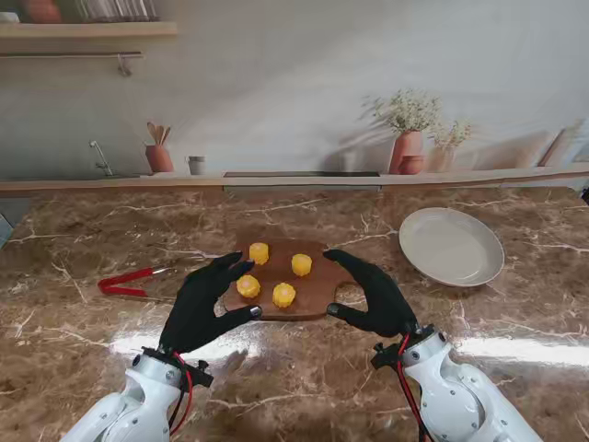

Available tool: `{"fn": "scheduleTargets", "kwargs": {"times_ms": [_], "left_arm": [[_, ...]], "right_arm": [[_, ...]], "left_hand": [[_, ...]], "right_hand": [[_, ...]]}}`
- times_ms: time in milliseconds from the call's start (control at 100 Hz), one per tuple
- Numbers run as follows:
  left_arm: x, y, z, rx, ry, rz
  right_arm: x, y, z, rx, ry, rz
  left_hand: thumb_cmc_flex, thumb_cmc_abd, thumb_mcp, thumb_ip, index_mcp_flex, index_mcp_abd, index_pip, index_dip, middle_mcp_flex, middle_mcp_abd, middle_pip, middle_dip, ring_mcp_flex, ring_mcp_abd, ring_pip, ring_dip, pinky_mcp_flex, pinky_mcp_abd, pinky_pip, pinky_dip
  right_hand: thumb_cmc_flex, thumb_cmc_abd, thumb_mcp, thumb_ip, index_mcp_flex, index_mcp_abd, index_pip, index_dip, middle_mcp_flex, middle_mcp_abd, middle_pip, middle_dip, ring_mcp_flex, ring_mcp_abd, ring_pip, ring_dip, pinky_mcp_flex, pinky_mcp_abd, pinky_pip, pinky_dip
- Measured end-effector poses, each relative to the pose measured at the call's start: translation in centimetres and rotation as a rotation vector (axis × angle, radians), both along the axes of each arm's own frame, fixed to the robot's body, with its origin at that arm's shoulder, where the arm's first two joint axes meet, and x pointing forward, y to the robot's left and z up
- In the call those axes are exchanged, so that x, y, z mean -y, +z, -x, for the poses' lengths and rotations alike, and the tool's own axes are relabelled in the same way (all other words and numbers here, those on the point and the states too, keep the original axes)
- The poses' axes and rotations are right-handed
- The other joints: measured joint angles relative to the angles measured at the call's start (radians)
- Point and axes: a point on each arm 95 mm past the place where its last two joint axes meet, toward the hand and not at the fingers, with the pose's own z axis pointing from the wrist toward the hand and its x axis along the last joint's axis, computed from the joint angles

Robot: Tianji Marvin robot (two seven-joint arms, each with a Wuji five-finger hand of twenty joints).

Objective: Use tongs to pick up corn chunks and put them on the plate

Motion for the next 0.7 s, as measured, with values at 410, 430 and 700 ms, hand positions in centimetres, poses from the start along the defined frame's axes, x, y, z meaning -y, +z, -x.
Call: {"fn": "scheduleTargets", "kwargs": {"times_ms": [410, 430, 700], "left_arm": [[-2.4, 0.4, -0.8, -0.026, 0.028, -0.111], [-2.8, 0.4, -1.0, -0.031, 0.034, -0.131], [-7.4, 1.7, -3.8, -0.114, 0.069, -0.525]], "right_arm": [[0.2, 0.1, 0.1, -0.001, -0.023, 0.056], [0.2, 0.1, 0.1, -0.001, -0.025, 0.058], [0.2, -0.3, -0.3, -0.021, -0.032, 0.09]], "left_hand": [[0.118, -0.083, 0.0, 0.0, 0.027, 0.001, 0.013, 0.0, 0.031, 0.001, 0.005, 0.0, 0.015, 0.0, 0.001, 0.0, 0.017, 0.0, 0.043, 0.009], [0.158, -0.112, 0.001, 0.0, 0.027, 0.001, 0.017, 0.0, 0.031, 0.001, 0.008, 0.0, 0.034, 0.0, 0.001, 0.002, 0.026, 0.0, 0.053, 0.012], [0.127, -0.446, 0.648, -0.039, 0.114, -0.021, 0.141, 0.05, 0.133, 0.002, 0.087, 0.05, 0.138, 0.022, 0.084, 0.092, 0.088, 0.001, 0.162, 0.063]], "right_hand": [[0.018, -0.018, 0.0, 0.0, 0.034, -0.011, -0.001, 0.001, 0.02, 0.0, 0.004, 0.001, 0.0, 0.0, 0.001, 0.0, 0.007, 0.0, 0.013, 0.0], [0.028, -0.019, 0.002, 0.002, 0.034, -0.011, -0.001, 0.001, 0.02, -0.001, 0.004, 0.001, 0.0, 0.0, 0.001, 0.0, 0.007, 0.0, 0.013, 0.0], [0.028, -0.027, -0.002, 0.002, 0.05, -0.021, -0.001, 0.001, 0.031, -0.009, 0.005, 0.013, 0.0, -0.006, 0.001, 0.0, 0.008, 0.0, 0.014, 0.0]]}}
